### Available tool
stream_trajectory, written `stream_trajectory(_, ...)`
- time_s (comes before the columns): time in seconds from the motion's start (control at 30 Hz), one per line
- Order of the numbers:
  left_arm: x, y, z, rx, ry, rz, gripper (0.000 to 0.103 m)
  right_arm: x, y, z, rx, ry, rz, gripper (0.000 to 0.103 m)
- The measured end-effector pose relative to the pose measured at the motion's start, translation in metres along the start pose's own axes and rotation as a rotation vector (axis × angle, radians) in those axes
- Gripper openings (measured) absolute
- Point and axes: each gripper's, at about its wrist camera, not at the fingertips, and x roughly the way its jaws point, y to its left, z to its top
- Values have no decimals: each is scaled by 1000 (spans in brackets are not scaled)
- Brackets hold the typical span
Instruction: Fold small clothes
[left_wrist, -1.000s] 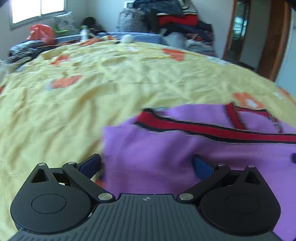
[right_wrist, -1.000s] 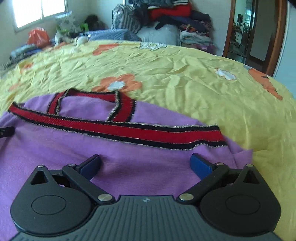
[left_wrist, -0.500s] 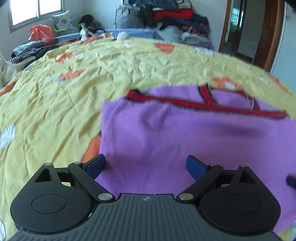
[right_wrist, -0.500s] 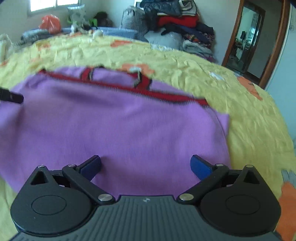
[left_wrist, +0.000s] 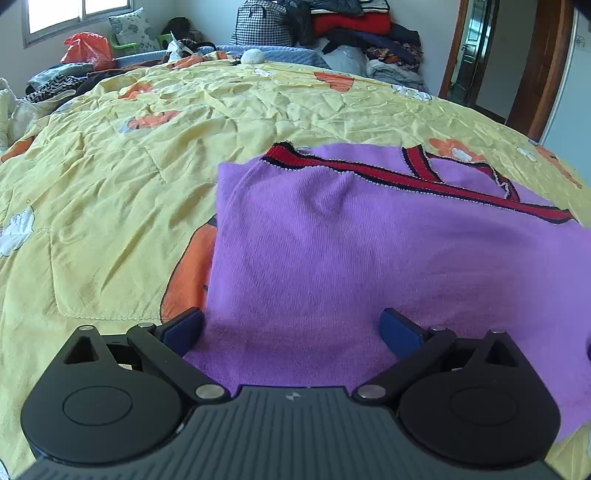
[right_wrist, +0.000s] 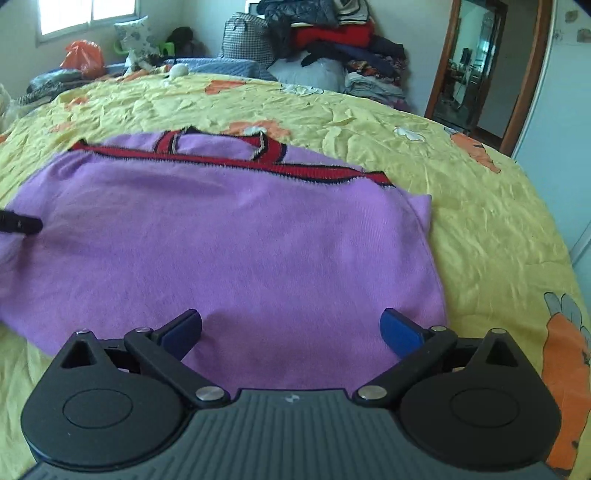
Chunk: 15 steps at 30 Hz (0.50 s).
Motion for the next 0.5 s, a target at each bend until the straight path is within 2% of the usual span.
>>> stream_trajectory(0.17, 0, 7, 2, 0, 11, -34, 102, 7, -4, -11, 41, 2, 35, 103)
stream_trajectory(0.23, -4, 19, 6, -21, -4, -113, 101, 3, -4, -9, 57, 44, 32, 103)
stream_trajectory(0.27, -4, 27, 10, -26, -15, -129, 102, -1, 0, -6, 53, 56, 15, 103)
stream_trajectory(0.33, 1, 47, 22, -35, -29, -161, 101, -18, 18, -3, 17, -17, 5, 103)
stream_trajectory(0.4, 14, 70, 38, -67, 7, -246, 101, -38, 48, -4, -41, -135, -24, 103)
stream_trajectory(0.5, 41, 92, 62, -61, 79, -440, 103, -42, 105, -4, -224, -129, -26, 103)
